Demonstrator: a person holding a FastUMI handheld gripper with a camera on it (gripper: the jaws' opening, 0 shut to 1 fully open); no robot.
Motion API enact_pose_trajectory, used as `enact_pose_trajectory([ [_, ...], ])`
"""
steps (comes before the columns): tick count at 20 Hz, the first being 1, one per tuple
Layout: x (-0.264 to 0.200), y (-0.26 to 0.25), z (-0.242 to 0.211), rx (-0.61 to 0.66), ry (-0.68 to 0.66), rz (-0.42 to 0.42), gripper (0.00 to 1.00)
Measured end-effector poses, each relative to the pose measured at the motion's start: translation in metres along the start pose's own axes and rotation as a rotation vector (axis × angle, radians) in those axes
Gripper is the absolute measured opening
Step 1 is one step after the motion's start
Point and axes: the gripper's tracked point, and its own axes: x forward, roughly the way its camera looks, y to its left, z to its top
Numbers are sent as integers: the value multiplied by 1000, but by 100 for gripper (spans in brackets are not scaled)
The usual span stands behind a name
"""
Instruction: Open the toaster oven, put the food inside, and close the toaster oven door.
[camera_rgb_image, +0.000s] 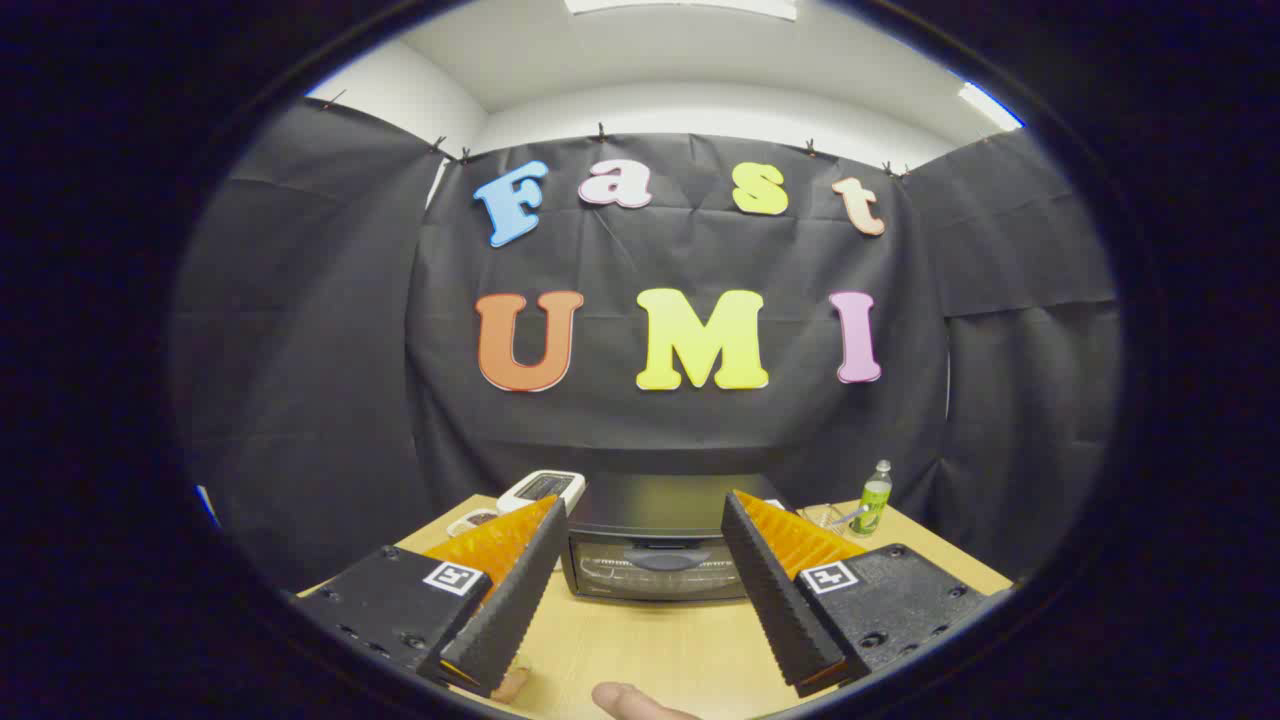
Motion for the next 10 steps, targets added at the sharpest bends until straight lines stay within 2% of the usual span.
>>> enact_pose_trajectory([
  [6, -2, -6, 6, 43, 9, -3, 100],
  [10, -6, -11, 15, 15, -6, -37, 100],
])
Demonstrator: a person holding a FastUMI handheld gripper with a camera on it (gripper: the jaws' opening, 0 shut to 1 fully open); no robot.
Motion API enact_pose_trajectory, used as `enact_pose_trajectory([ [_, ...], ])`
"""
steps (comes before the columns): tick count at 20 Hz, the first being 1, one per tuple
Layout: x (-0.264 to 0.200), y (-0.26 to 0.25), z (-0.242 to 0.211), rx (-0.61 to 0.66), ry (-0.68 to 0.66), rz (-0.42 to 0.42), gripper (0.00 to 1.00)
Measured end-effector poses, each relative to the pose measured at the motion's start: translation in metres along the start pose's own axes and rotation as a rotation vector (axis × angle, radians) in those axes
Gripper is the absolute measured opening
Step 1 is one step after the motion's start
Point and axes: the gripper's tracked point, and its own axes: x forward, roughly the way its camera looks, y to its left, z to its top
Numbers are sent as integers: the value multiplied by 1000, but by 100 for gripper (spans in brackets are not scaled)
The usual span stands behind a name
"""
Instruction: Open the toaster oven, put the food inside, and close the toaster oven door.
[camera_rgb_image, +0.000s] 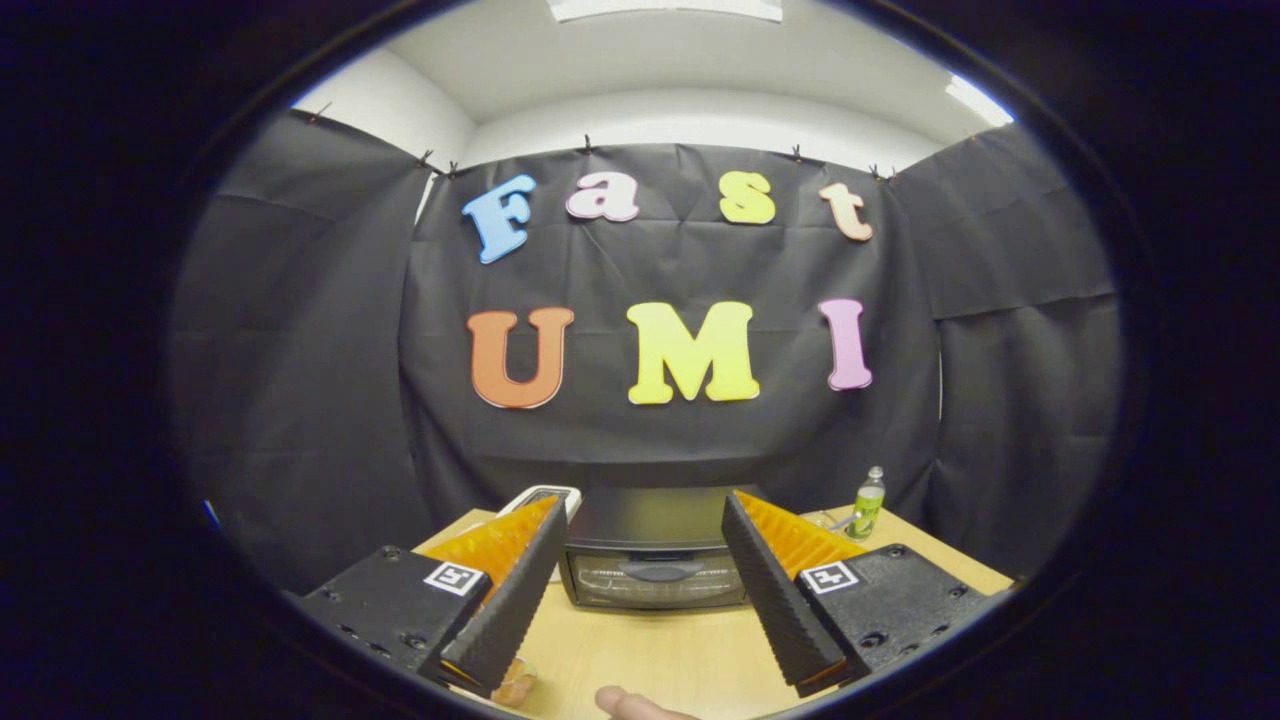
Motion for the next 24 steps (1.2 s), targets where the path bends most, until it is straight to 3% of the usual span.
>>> enact_pose_trajectory([
  [12, 14, -2, -20, 0, 57, 0, 100],
  [16, 31, -22, -23, 72, 57, -45, 100],
  [24, 90, -30, -64, 78, 123, -24, 100],
])
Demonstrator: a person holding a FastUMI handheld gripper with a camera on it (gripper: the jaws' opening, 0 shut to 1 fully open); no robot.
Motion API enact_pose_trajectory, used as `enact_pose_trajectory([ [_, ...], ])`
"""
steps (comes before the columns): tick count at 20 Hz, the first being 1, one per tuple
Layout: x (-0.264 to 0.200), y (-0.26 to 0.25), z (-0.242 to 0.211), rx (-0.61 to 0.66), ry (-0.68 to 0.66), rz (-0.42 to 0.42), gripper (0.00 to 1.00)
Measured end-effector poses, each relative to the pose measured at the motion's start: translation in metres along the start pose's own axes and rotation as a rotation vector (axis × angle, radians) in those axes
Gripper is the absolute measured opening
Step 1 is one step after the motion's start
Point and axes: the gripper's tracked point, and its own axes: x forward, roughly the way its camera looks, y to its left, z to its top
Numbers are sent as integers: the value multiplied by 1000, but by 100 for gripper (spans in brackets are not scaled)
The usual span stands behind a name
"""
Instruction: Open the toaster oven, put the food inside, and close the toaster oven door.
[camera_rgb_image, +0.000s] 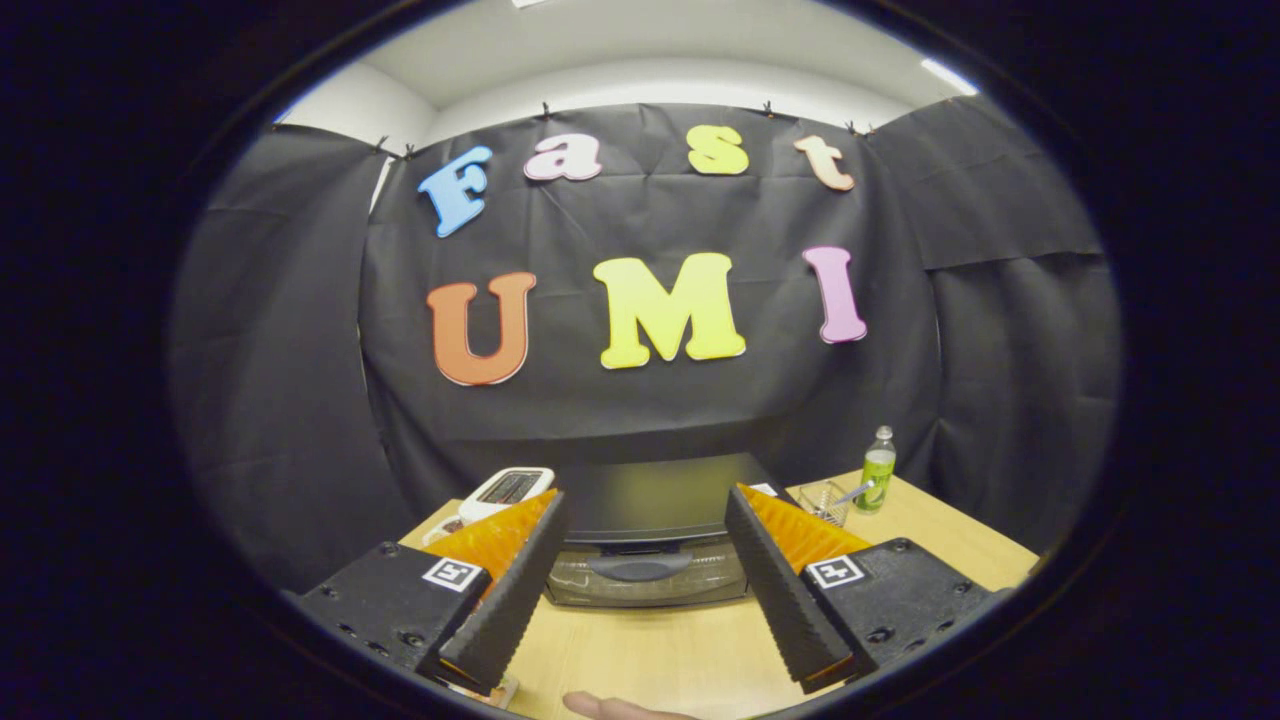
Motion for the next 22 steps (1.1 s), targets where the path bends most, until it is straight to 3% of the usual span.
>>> enact_pose_trajectory([
  [14, 88, -3, -110, -132, 137, -64, 100],
  [22, 119, 0, -113, -139, 98, -62, 100],
])
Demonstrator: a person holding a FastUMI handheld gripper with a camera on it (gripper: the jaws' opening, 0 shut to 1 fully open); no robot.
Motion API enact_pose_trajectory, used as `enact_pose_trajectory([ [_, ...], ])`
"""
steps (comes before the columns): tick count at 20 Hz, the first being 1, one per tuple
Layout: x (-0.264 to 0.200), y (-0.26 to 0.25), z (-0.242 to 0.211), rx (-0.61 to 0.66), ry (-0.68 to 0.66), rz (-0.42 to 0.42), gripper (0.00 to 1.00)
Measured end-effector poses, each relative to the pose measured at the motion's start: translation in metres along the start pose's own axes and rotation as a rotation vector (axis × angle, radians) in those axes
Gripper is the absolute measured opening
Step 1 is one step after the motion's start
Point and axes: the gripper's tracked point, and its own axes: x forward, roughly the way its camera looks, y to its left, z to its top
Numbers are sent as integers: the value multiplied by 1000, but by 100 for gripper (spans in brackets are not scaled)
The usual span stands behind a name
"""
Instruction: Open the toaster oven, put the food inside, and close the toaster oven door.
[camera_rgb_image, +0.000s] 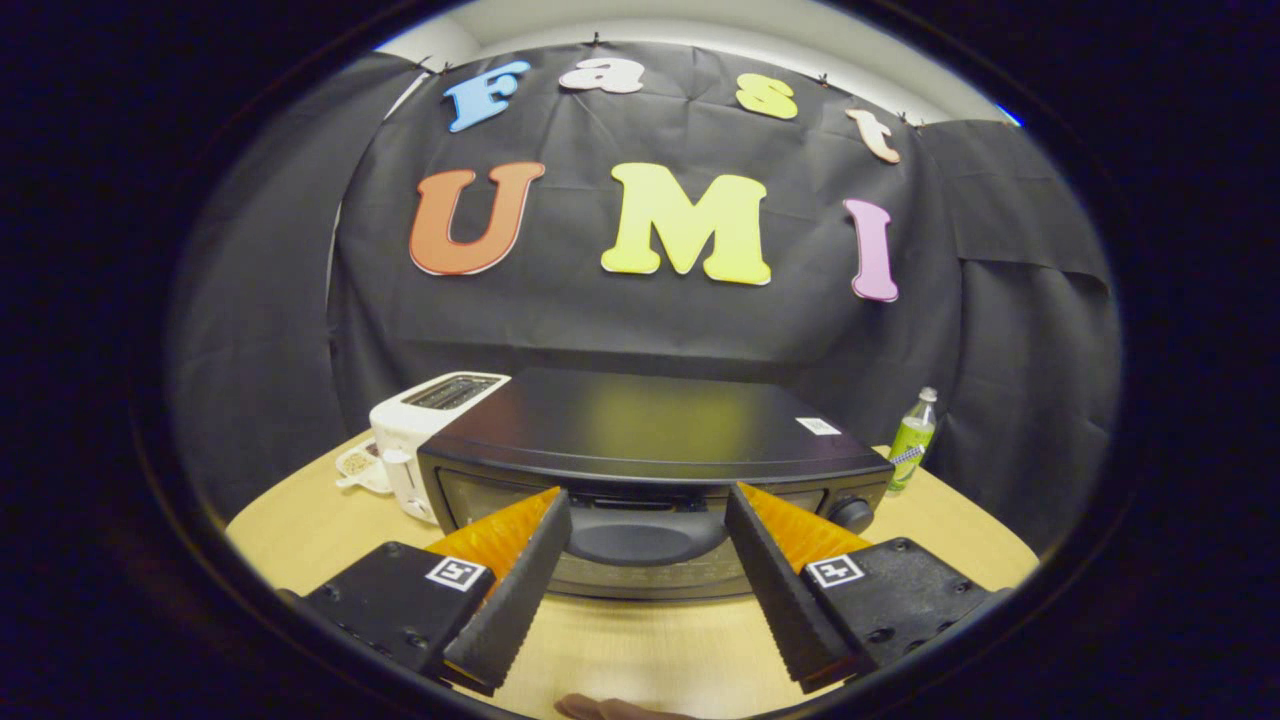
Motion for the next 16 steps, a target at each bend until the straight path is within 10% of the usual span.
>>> enact_pose_trajectory([
  [16, -16, 3, -14, 61, 173, 77, 100],
])
